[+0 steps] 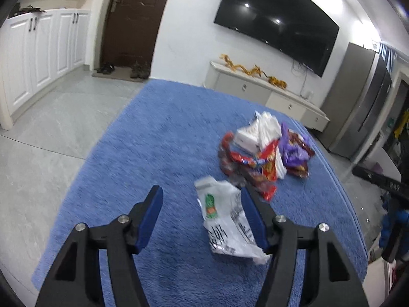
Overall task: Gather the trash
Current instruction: 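Grasp the white printed bag with the left gripper while the right grasps the purple wrapper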
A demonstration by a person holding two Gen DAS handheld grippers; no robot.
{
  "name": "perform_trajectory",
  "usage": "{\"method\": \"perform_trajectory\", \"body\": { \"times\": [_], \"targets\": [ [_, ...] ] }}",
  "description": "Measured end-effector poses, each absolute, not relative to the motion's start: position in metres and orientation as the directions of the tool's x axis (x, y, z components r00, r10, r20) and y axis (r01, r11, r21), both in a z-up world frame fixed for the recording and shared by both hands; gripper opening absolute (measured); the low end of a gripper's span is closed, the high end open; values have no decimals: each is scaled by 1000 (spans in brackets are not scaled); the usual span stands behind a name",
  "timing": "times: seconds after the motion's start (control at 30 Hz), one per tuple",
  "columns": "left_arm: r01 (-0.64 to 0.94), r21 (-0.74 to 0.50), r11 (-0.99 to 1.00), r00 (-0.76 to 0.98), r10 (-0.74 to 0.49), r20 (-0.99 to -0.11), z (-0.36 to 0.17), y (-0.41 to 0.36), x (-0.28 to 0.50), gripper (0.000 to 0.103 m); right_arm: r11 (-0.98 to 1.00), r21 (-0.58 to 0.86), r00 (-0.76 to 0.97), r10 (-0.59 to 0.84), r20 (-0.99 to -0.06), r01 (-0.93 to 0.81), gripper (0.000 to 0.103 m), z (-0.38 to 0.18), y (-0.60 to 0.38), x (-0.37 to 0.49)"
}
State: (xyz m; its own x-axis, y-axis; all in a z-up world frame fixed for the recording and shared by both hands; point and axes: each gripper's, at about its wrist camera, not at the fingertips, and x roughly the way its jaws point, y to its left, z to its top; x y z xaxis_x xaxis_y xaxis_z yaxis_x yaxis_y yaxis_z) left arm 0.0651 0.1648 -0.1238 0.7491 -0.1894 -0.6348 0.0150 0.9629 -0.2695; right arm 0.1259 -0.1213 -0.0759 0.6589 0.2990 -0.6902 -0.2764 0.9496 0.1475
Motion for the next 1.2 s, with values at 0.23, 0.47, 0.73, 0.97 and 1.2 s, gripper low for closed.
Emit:
{"method": "perform_trajectory", "body": {
  "times": [0.23,0.47,0.73,0.97,1.2],
  "targets": [
    [68,-314,947,688,-272,-673,-143,150,77,62,924,150,613,349,-708,-353,70,-91,-92,164],
    [80,-343,936,649,-310,-694,-154,143,89,61,908,162,578,376,-724,-387,70,-111,-62,207],
    [77,-362,929,626,-327,-708,-159,143,90,37,918,186,545,361,-757,-351,60,-134,-60,232],
    [84,-359,930,655,-323,-683,-148,142,77,22,914,194,559,374,-740,-356,39,-126,-71,209],
    [109,-311,944,718,-292,-632,-117,138,51,20,908,197,615,398,-681,-370,38,-93,-90,160]
  ]
}}
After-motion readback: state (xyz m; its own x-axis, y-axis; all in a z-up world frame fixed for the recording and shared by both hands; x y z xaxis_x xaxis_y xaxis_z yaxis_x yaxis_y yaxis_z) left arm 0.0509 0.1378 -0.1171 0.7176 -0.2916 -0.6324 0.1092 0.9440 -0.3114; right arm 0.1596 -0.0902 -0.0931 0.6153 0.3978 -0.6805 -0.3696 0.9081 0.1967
